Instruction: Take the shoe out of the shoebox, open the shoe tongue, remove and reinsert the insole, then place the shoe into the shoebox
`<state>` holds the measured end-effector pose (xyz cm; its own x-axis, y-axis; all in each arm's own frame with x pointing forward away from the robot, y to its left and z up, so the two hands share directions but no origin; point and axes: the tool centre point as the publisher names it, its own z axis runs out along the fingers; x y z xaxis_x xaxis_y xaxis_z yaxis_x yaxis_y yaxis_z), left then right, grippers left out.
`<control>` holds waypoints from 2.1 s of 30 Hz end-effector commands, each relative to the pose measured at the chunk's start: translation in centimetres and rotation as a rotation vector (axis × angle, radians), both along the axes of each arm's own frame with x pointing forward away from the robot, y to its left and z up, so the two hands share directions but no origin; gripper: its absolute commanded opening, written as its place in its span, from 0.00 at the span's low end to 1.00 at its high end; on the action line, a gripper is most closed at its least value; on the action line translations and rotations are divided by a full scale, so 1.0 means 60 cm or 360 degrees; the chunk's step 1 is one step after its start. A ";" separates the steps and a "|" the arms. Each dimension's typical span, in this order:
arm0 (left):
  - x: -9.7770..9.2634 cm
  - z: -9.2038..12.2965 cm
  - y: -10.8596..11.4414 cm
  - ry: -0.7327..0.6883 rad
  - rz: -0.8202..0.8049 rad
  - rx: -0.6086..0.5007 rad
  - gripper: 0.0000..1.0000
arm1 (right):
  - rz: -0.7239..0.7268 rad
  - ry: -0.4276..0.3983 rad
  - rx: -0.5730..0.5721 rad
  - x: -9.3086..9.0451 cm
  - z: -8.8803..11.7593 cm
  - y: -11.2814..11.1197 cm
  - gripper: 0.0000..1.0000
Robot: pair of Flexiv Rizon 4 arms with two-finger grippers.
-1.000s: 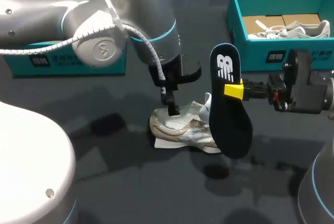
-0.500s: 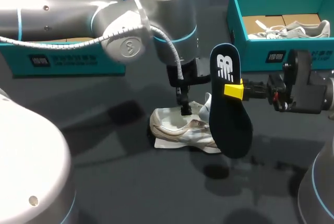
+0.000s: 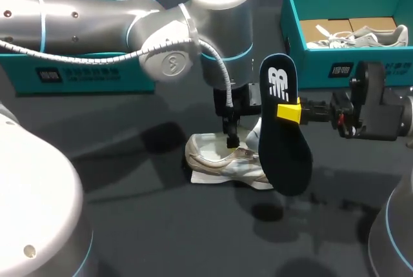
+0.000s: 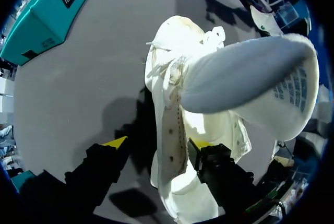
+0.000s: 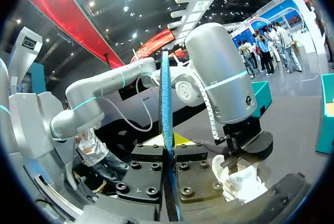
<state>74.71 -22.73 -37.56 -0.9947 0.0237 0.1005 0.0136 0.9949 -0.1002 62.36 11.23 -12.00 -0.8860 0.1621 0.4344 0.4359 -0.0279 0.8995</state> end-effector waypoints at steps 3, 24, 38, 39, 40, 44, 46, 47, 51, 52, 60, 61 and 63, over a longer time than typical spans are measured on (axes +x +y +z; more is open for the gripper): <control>-0.004 -0.003 -0.007 0.0002 -0.0020 0.0029 0.54 | -0.0006 0.0001 -0.0003 -0.003 -0.001 0.001 0.00; -0.005 0.027 0.003 0.0043 -0.0233 -0.0011 0.00 | -0.0006 0.0001 -0.0003 -0.003 -0.001 0.001 0.00; 0.007 0.064 0.012 0.0091 -0.0592 -0.0088 0.00 | -0.0006 0.0001 -0.0003 -0.003 -0.001 0.001 0.00; 0.007 0.064 0.012 0.0091 -0.0592 -0.0088 0.00 | -0.0006 0.0001 -0.0003 -0.003 -0.001 0.001 0.00; 0.007 0.064 0.012 0.0091 -0.0592 -0.0088 0.00 | -0.0006 0.0001 -0.0003 -0.003 -0.001 0.001 0.00; 0.009 0.067 0.013 0.0020 -0.0687 -0.0054 0.00 | -0.0006 0.0001 -0.0003 -0.003 -0.001 0.001 0.00; 0.012 0.076 0.017 -0.0006 -0.0899 -0.0051 0.00 | -0.0006 0.0001 -0.0003 -0.003 -0.001 0.001 0.00; 0.014 0.081 0.017 -0.0037 -0.0999 -0.0037 0.00 | -0.0006 0.0001 -0.0003 -0.003 -0.001 0.001 0.00; 0.013 0.100 0.020 -0.0121 -0.1451 -0.0004 0.00 | -0.0006 0.0001 -0.0003 -0.003 -0.001 0.001 0.00; 0.012 0.107 0.023 -0.0166 -0.1548 -0.0012 0.00 | -0.0006 0.0001 -0.0003 -0.003 -0.001 0.001 0.00; 0.012 0.107 0.023 -0.0166 -0.1548 -0.0012 0.00 | -0.0006 0.0001 -0.0003 -0.003 -0.001 0.001 0.00; 0.012 0.107 0.023 -0.0166 -0.1548 -0.0012 0.00 | -0.0006 0.0001 -0.0003 -0.003 -0.001 0.001 0.00; 0.012 0.107 0.023 -0.0166 -0.1548 -0.0012 0.00 | -0.0006 0.0001 -0.0003 -0.003 -0.001 0.001 0.00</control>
